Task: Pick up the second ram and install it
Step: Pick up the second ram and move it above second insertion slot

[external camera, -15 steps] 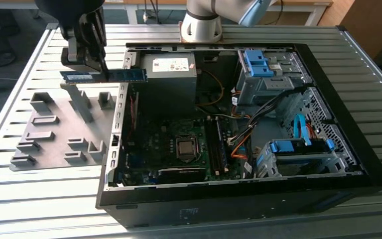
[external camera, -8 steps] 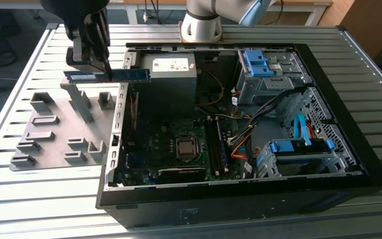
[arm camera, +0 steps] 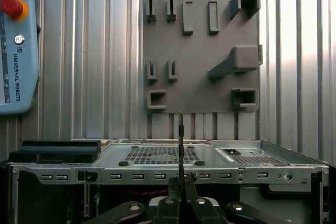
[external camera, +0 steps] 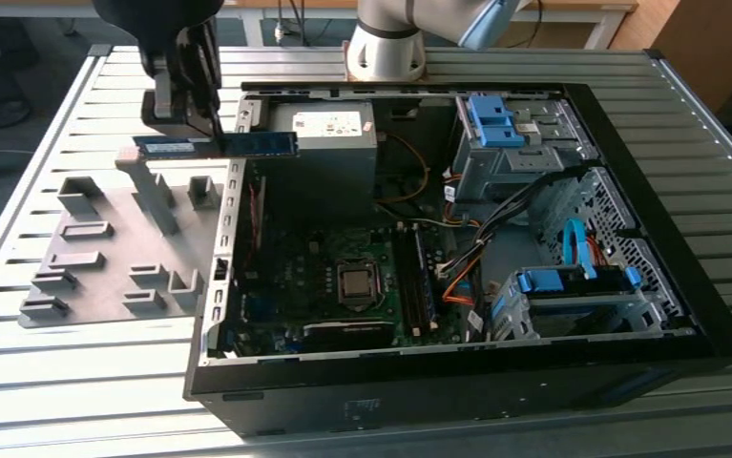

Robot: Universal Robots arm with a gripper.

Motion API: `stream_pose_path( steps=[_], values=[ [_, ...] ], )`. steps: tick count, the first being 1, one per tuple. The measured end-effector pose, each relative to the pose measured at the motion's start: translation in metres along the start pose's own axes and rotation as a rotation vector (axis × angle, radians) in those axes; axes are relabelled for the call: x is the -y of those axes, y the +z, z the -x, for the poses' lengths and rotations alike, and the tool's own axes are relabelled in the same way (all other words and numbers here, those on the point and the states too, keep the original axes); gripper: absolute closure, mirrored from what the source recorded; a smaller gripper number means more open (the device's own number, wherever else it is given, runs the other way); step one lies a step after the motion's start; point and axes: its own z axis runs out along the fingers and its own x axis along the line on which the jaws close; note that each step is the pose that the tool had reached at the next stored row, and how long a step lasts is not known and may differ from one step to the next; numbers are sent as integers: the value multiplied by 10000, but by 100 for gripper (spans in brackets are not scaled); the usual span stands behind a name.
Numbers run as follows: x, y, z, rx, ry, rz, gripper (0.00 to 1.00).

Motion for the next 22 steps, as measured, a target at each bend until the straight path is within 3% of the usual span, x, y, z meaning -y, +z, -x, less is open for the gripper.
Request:
stream_pose_path(
  steps=[22],
  values=[
    [186,0,2,0,0,0,86]
  ],
)
